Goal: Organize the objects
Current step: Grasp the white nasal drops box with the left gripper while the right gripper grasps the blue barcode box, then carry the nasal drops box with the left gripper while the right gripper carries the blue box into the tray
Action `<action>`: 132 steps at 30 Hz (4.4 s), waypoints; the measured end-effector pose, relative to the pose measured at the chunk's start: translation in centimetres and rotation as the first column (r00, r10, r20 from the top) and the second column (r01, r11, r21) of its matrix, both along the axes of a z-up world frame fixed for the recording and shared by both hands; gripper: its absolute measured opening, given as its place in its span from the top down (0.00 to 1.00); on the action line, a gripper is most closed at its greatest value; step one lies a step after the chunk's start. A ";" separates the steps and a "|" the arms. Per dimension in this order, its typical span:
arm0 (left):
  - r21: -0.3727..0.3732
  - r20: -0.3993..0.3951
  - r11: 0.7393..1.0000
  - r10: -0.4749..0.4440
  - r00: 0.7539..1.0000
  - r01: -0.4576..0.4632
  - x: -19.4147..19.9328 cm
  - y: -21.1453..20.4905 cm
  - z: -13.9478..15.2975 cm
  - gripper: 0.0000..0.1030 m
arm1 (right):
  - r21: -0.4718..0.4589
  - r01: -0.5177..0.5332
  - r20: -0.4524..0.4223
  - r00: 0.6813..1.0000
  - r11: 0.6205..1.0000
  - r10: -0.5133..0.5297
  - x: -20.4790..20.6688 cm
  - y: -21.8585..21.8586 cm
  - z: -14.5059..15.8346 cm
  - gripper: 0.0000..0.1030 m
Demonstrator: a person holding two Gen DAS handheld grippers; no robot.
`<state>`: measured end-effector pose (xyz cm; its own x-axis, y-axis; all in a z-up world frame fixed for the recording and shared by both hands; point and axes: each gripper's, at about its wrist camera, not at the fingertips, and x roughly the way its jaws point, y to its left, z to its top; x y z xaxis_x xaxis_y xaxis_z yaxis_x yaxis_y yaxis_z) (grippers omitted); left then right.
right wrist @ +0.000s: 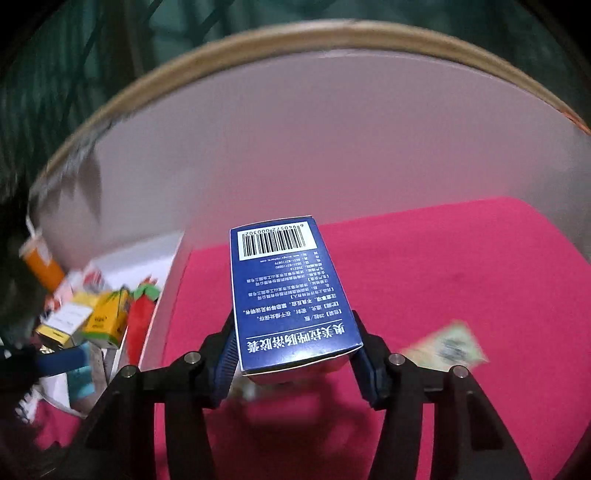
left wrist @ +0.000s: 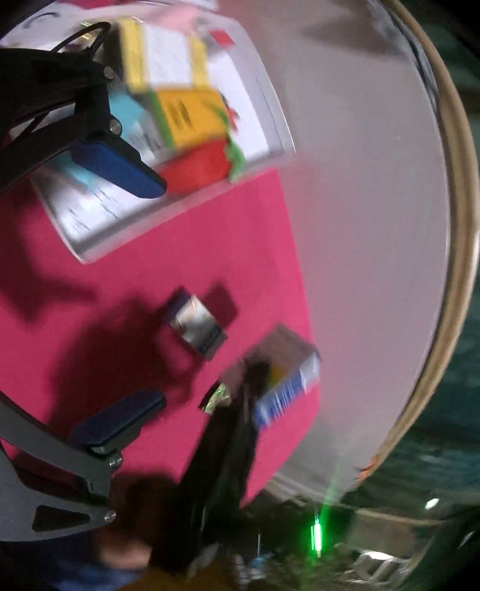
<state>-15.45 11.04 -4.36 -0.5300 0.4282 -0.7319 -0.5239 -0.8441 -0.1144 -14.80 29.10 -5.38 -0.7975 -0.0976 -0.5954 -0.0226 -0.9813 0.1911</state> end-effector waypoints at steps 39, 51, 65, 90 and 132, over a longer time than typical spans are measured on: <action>-0.148 -0.130 0.988 -0.064 0.989 0.045 3.0 5.1 -1.8 0.59 | -0.261 0.123 -0.076 0.986 0.957 -0.148 10.7 8.5 1.8 0.43; -0.065 -0.231 0.997 0.032 0.972 -0.049 5.6 1.5 1.3 0.59 | -0.200 0.059 -0.112 0.990 0.978 -0.083 11.1 3.6 4.5 0.43; 0.027 -0.248 0.990 0.140 0.959 -0.138 5.9 -2.8 4.0 0.59 | -0.131 -0.011 -0.115 0.993 0.991 -0.004 10.8 -2.0 6.0 0.43; 0.132 -0.242 0.922 0.387 0.890 -0.365 5.2 -15.3 5.3 0.59 | -0.019 -0.189 -0.078 0.979 0.982 0.187 8.2 -13.6 7.4 0.43; 0.083 -0.138 0.828 0.561 0.816 -0.555 -3.0 -22.7 2.9 0.54 | 0.152 -0.286 0.075 0.958 0.946 0.278 -4.8 -25.6 3.9 0.41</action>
<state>-18.50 -11.65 -1.50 -0.7878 0.0502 -0.6139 0.0227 -0.9936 -0.1104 -19.65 3.45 -1.50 -0.7187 -0.2147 -0.6613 0.2540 -0.9665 0.0377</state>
